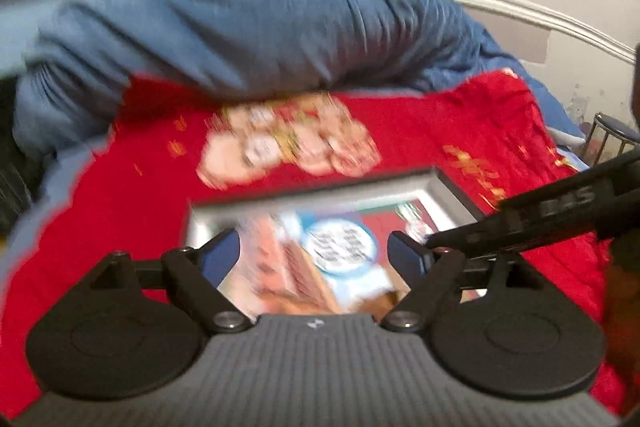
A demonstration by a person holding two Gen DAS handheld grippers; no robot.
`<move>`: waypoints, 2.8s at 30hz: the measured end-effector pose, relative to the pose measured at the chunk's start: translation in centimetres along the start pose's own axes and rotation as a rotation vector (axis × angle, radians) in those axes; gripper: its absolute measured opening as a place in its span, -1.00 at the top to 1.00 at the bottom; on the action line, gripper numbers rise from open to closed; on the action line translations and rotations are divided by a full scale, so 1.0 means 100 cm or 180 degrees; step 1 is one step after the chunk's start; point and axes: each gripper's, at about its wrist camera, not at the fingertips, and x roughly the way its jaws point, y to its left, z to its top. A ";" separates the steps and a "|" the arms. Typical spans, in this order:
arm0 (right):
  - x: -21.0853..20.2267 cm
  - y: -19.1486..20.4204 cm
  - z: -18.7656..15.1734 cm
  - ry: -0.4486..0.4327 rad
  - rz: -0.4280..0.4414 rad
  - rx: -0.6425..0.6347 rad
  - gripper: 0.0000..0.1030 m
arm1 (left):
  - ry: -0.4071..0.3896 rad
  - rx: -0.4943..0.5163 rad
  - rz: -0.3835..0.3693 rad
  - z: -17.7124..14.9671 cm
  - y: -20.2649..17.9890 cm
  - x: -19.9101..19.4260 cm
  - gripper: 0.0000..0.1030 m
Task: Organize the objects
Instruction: 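Open right tool to drop the scrunchie while left tool releases the packet into the box, then withdraw both open tools from the box back toward the pile, then close left tool on a paper packet while right tool closes on another packet, then lift and carry the packet with left tool while right tool carries its packet over the box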
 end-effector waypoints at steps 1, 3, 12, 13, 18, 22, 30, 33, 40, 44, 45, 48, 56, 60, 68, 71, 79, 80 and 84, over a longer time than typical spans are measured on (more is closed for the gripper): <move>-0.006 0.005 0.002 -0.0061 0.0006 -0.0026 -0.08 | -0.0057 0.0009 0.0057 0.003 0.009 -0.006 -0.72; -0.013 0.014 0.004 -0.0114 0.0019 -0.0056 -0.09 | -0.0116 -0.0048 0.0165 0.007 0.027 -0.017 -0.72; 0.008 0.050 -0.025 0.0253 -0.0034 -0.0443 -0.08 | 0.0222 -0.0552 0.0136 -0.053 0.071 -0.052 -0.72; 0.014 0.054 -0.032 0.0329 -0.0056 -0.0505 -0.07 | 0.0281 -0.0535 0.0111 -0.061 0.068 -0.052 -0.72; 0.034 0.067 -0.057 0.0638 -0.0071 -0.0780 -0.04 | 0.0501 -0.0372 0.0144 -0.084 0.046 -0.036 -0.71; 0.041 0.069 -0.066 0.0623 -0.0184 -0.0871 -0.04 | 0.0635 -0.0394 0.0255 -0.092 0.045 -0.019 -0.62; 0.060 0.047 -0.062 0.0803 -0.0285 -0.0666 -0.03 | 0.0905 -0.0614 -0.0033 -0.102 0.051 0.002 -0.38; 0.067 0.037 -0.063 0.0854 -0.0306 -0.0557 0.01 | 0.1001 -0.0586 -0.0049 -0.104 0.044 0.012 -0.06; 0.072 0.036 -0.065 0.0895 -0.0277 -0.0610 0.08 | 0.1018 -0.0313 0.0087 -0.105 0.025 0.017 0.33; 0.077 0.042 -0.065 0.0928 -0.0295 -0.0661 0.16 | 0.1013 -0.0282 0.0152 -0.105 0.021 0.018 0.35; 0.077 0.043 -0.065 0.0934 -0.0301 -0.0671 0.17 | 0.1010 -0.0275 0.0167 -0.105 0.020 0.018 0.35; 0.077 0.044 -0.067 0.0924 -0.0307 -0.0747 0.19 | 0.0993 -0.0241 0.0192 -0.105 0.018 0.017 0.35; 0.074 0.046 -0.062 0.0947 -0.0354 -0.0642 0.31 | 0.0921 -0.0200 0.0281 -0.103 0.015 0.011 0.36; 0.072 0.054 -0.063 0.0938 -0.0422 -0.0738 0.33 | 0.0869 -0.0141 0.0255 -0.103 0.010 0.005 0.36; 0.064 0.073 -0.063 0.0879 -0.0428 -0.1005 0.35 | 0.0712 -0.0214 0.0301 -0.096 0.015 -0.009 0.36; 0.061 0.077 -0.062 0.0855 -0.0405 -0.1051 0.35 | 0.0686 -0.0239 0.0294 -0.095 0.015 -0.011 0.36; 0.054 0.092 -0.058 0.0801 -0.0279 -0.1186 0.36 | 0.0579 -0.0343 0.0321 -0.088 0.022 -0.016 0.35; 0.054 0.094 -0.057 0.0794 -0.0256 -0.1188 0.36 | 0.0575 -0.0356 0.0319 -0.088 0.023 -0.016 0.35; 0.052 0.096 -0.054 0.0773 -0.0191 -0.1148 0.37 | 0.0515 -0.0383 0.0352 -0.086 0.026 -0.018 0.35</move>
